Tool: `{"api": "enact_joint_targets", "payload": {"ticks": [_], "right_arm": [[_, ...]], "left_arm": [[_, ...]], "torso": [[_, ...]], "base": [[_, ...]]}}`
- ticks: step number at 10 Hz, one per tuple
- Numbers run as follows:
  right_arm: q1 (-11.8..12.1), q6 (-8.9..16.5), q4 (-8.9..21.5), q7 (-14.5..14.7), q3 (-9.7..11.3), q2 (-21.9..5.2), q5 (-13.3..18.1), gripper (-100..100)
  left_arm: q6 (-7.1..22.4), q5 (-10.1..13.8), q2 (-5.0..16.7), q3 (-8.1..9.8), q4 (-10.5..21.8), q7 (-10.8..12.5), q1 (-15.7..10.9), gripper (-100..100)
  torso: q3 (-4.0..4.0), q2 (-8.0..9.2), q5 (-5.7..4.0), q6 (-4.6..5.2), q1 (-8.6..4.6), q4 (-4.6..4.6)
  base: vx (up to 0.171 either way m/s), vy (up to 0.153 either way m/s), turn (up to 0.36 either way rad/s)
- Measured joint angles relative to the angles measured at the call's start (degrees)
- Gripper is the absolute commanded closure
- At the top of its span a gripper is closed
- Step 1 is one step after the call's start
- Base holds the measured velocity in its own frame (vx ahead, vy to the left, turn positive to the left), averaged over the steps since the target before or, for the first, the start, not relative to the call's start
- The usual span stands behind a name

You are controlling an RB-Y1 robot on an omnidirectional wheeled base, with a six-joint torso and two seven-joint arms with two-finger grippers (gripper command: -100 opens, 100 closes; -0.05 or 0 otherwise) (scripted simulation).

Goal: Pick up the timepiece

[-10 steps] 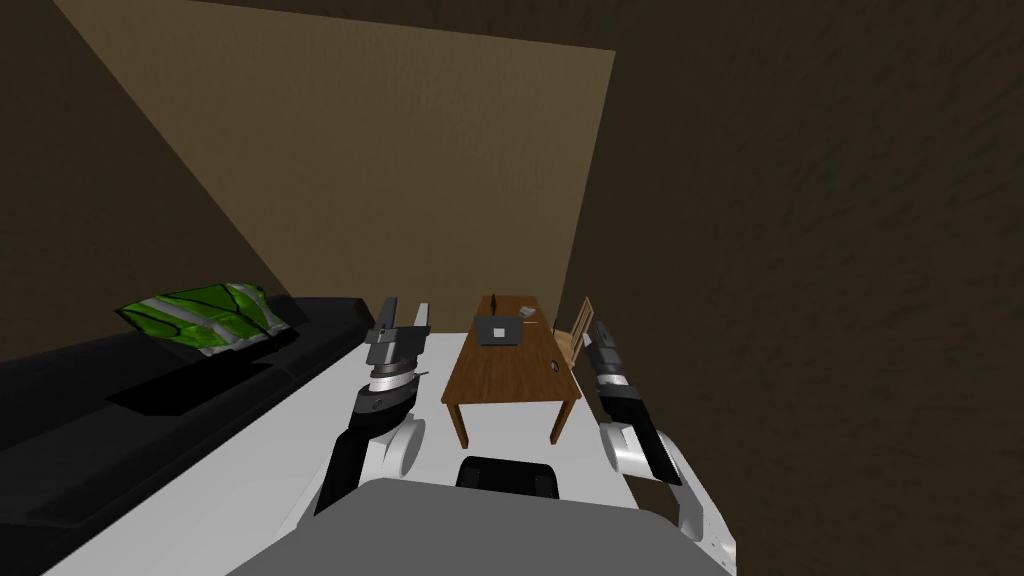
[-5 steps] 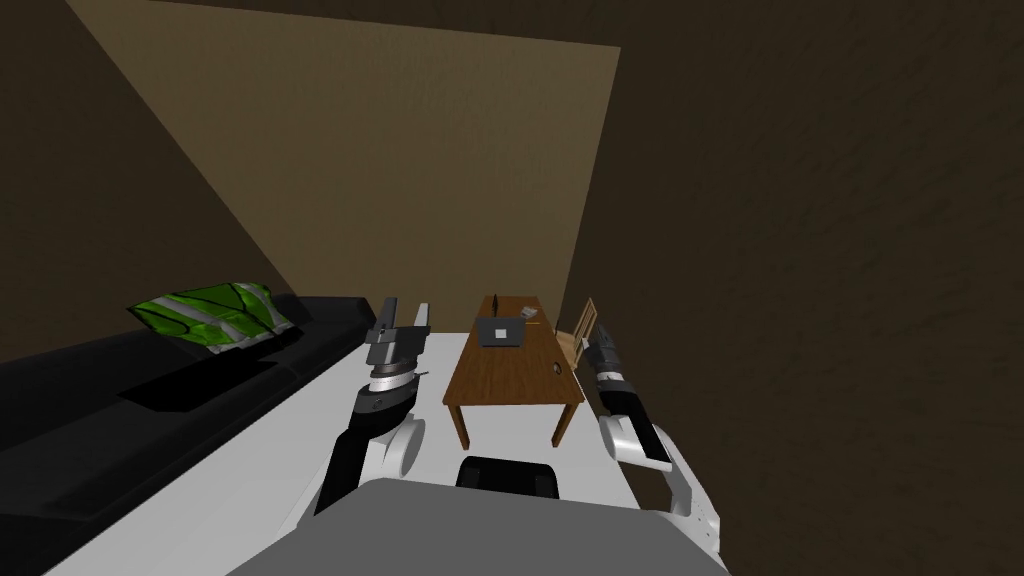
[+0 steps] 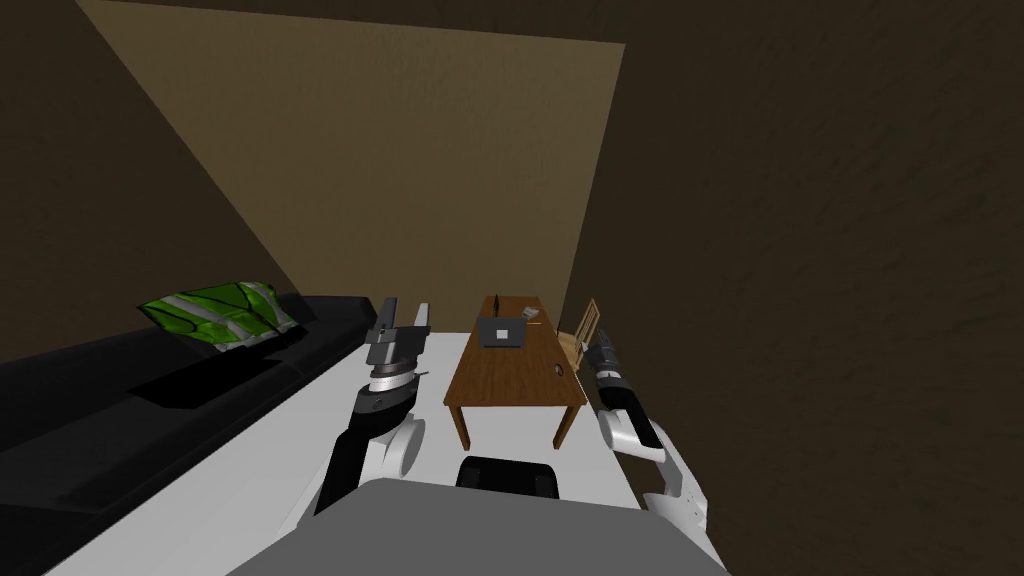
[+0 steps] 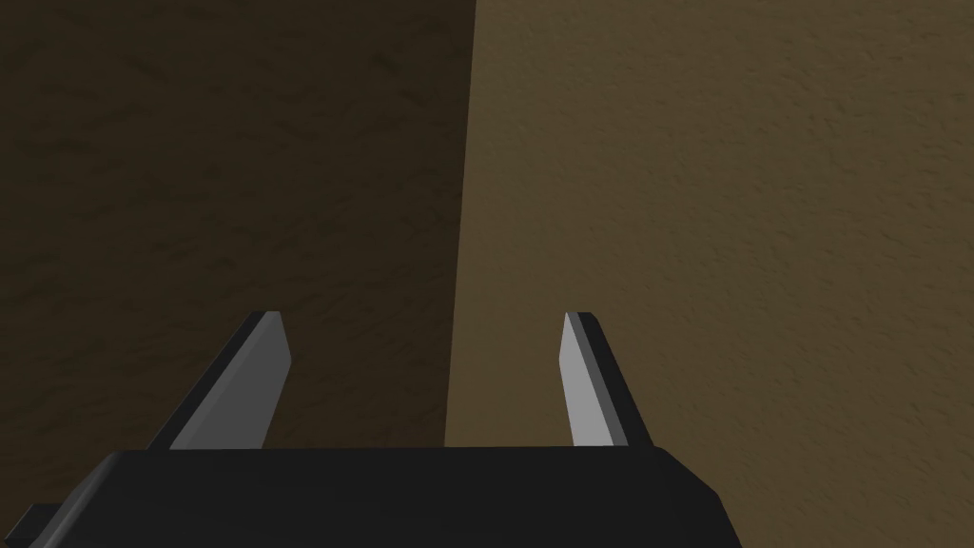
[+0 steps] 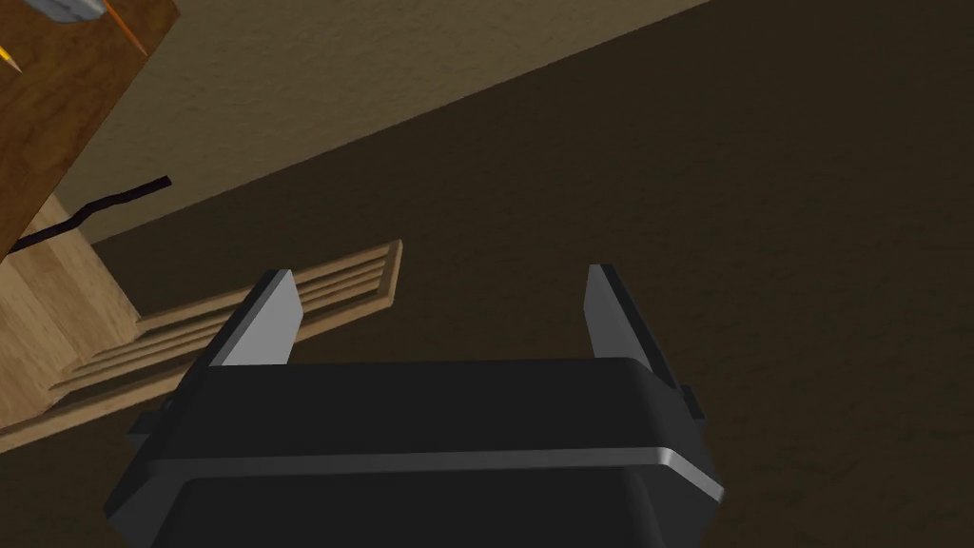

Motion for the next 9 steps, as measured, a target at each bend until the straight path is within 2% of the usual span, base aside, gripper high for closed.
{"api": "enact_joint_targets", "payload": {"ticks": [3,9], "right_arm": [[-1.73,2.13,3.23,-3.96,-1.3,-0.42,-1.6,-100],[-6.21,6.24,11.64,-11.76,-3.98,0.06,-4.63,-100]], "left_arm": [[0.0,0.0,0.0,0.0,0.0,0.0,0.0,0],[0.0,0.0,0.0,0.0,0.0,0.0,0.0,0]], "torso": [[0.0,-0.01,0.0,0.01,-0.01,0.0],[0.0,-0.01,0.0,0.01,0.0,0.0]], "base": [[0.015,0.005,0.022],[0.014,0.005,0.021]]}}
